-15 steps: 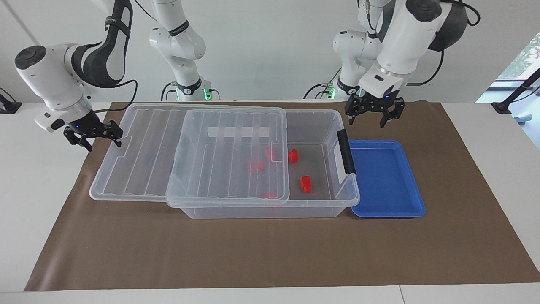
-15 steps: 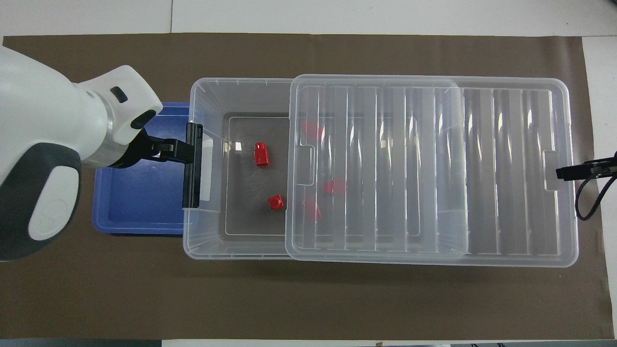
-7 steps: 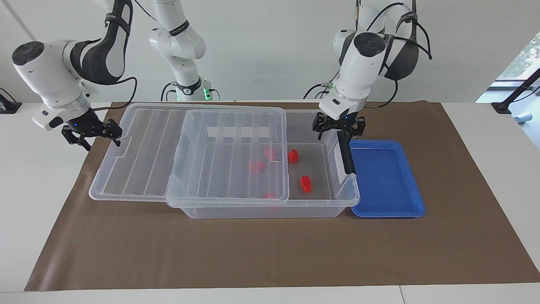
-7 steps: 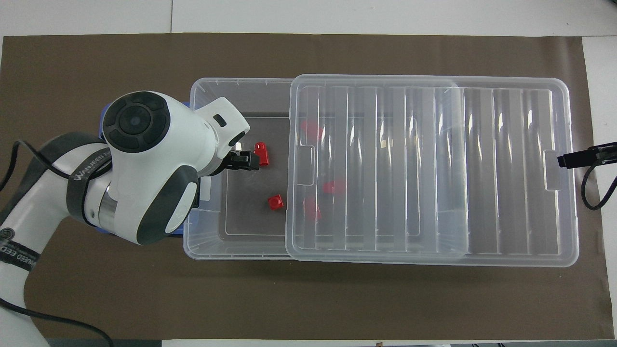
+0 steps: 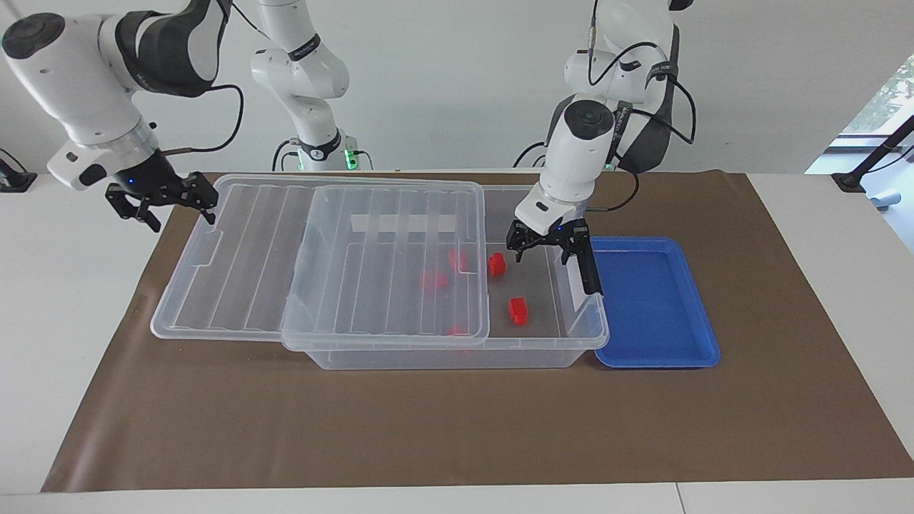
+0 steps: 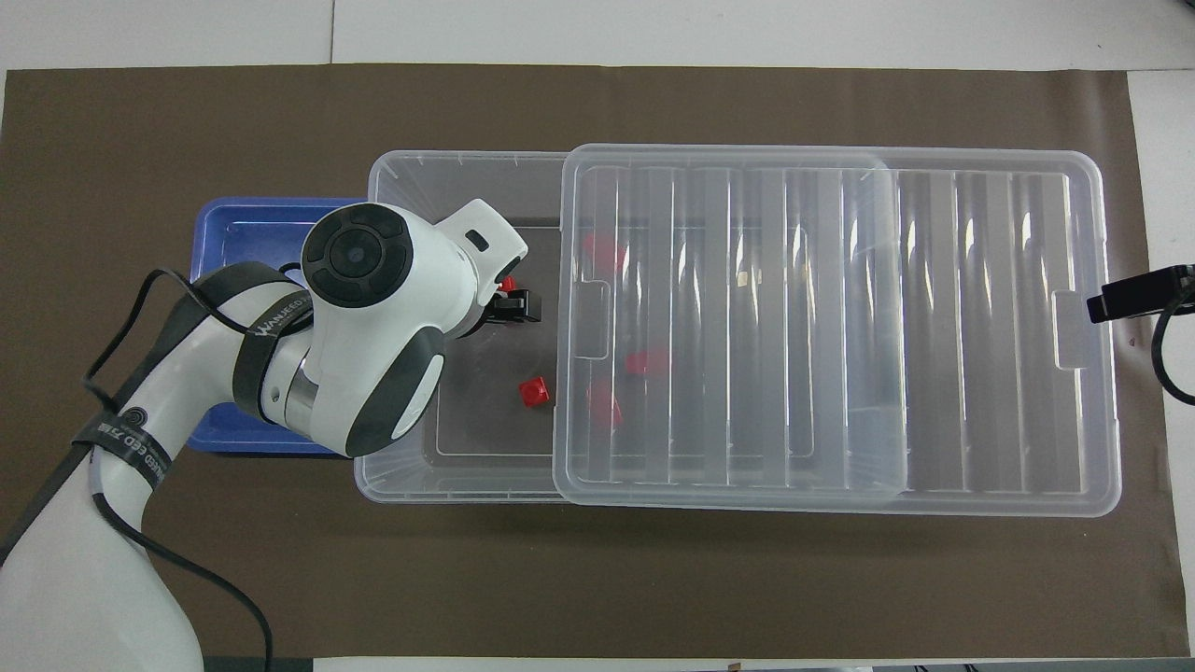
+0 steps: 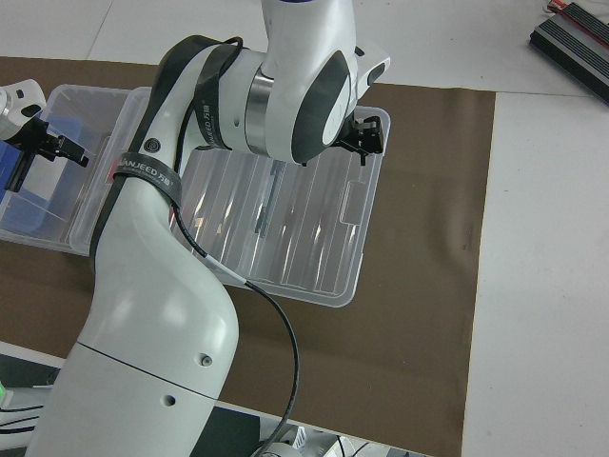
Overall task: Place red block in blue tray from box
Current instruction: 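Reach the left gripper into the box toward a red block, then close the left gripper on the red block and lift it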
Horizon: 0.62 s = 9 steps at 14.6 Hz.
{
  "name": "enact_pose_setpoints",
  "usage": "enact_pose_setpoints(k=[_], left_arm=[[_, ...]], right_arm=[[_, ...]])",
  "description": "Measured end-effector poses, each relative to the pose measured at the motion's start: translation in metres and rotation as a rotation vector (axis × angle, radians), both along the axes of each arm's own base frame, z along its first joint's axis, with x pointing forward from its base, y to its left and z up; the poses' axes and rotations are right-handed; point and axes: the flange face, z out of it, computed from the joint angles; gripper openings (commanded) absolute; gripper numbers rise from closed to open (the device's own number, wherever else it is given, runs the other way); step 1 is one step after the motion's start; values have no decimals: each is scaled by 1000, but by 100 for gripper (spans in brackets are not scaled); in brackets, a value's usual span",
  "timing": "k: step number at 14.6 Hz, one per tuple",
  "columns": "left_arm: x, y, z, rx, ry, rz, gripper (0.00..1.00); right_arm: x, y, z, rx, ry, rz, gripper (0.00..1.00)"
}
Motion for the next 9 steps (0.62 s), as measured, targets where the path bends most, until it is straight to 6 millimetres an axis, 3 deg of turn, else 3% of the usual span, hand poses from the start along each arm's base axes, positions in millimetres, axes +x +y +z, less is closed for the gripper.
enact_pose_setpoints(k=[9], left_arm=[[1, -9, -80, -29, -34, 36, 100]], right_arm=[[-1, 21, 1, -3, 6, -14, 100]])
